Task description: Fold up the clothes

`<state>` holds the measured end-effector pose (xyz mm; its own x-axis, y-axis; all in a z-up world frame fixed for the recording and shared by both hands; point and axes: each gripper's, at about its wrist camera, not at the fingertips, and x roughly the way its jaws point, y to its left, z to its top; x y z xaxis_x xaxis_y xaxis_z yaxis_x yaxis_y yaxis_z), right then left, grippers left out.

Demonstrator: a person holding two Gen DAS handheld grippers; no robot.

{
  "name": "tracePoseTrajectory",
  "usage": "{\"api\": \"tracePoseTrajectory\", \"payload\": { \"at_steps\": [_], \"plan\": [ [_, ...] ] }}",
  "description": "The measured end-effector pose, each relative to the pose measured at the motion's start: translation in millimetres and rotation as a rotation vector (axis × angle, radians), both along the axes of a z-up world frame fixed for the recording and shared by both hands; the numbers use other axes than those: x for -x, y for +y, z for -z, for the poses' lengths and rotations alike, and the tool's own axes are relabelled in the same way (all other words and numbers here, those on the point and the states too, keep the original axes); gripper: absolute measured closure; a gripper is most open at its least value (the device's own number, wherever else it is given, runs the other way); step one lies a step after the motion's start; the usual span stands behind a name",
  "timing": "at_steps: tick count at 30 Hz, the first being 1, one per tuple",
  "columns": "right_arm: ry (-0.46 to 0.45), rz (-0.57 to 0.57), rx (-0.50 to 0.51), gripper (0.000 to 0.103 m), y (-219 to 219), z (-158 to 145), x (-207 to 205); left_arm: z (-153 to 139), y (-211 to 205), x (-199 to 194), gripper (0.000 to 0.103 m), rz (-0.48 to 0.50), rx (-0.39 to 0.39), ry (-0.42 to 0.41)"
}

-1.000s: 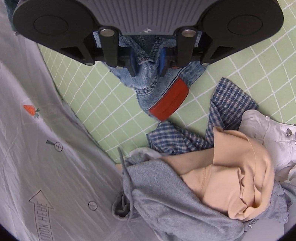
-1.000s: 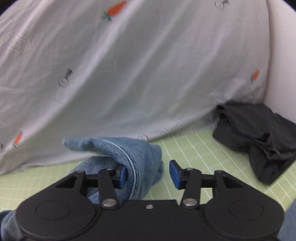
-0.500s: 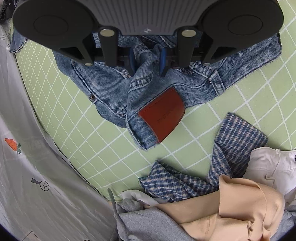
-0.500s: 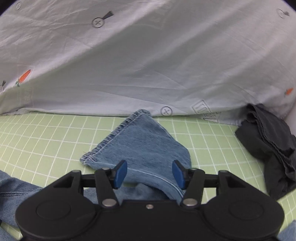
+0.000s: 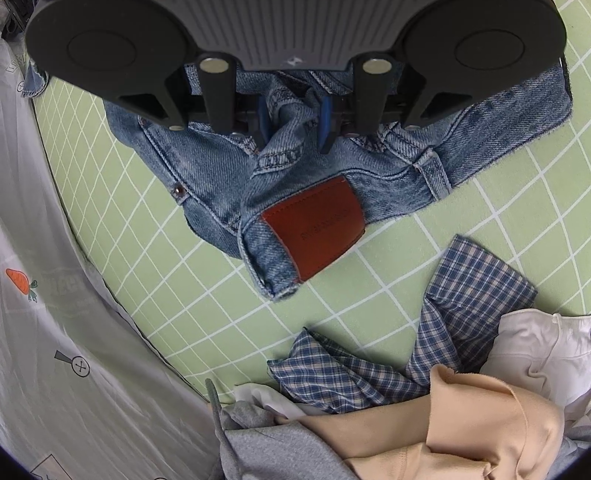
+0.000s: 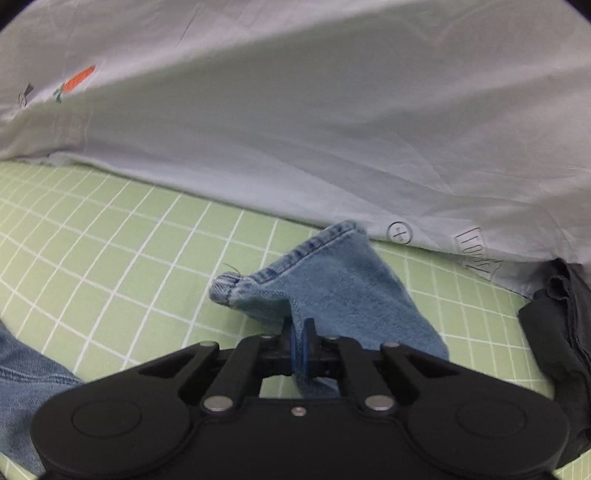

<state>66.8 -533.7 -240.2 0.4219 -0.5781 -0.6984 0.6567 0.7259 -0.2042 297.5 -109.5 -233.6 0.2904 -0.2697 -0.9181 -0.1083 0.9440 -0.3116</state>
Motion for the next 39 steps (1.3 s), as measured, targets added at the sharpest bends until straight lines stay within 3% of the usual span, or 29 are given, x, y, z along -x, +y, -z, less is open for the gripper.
{"api": "tracePoseTrajectory", "payload": {
  "at_steps": [5,7,10,14,16,18,19,23,27,28,34,35,37,39],
  "plan": [
    [-0.306,0.291,0.150,0.100,-5,-70,114,0,-1,0,0.073,0.005,-0.005,-0.005],
    [-0.367,0.447,0.157,0.100,-8,-77,172,0,-1,1,0.073,0.001,-0.003,-0.005],
    [-0.231,0.617,0.101,0.094,-18,-52,235,1,1,1,0.073,-0.007,0.010,0.000],
    [0.011,0.830,-0.079,0.089,-20,5,283,1,1,1,0.073,-0.007,0.009,-0.001],
    [0.000,0.859,-0.089,0.086,-11,9,279,1,-1,2,0.073,-0.007,0.002,-0.003],
    [-0.016,0.868,-0.078,0.063,-4,10,268,1,-2,2,0.073,-0.008,-0.005,-0.005],
    [-0.025,0.867,-0.073,0.061,-1,10,262,0,-3,2,0.073,-0.007,-0.009,-0.006],
    [-0.087,0.686,-0.077,0.062,-9,2,206,0,-3,2,0.073,-0.009,-0.008,-0.006],
    [-0.272,0.568,-0.236,0.063,-36,0,158,1,-1,2,0.073,-0.015,0.002,-0.003],
    [-0.284,0.566,-0.270,0.063,-46,2,147,1,-1,2,0.073,-0.015,0.003,-0.003],
    [-0.070,0.629,-0.413,0.063,-85,26,92,2,0,2,0.073,-0.016,0.009,0.001],
    [-0.060,0.650,-0.440,0.068,-88,30,91,2,0,2,0.073,-0.019,0.012,0.002],
    [-0.098,0.681,-0.471,0.096,-90,29,92,2,1,2,0.073,-0.020,0.016,0.003],
    [-0.162,0.706,-0.473,0.097,-90,23,91,2,1,2,0.073,-0.018,0.015,0.002]
  ]
}}
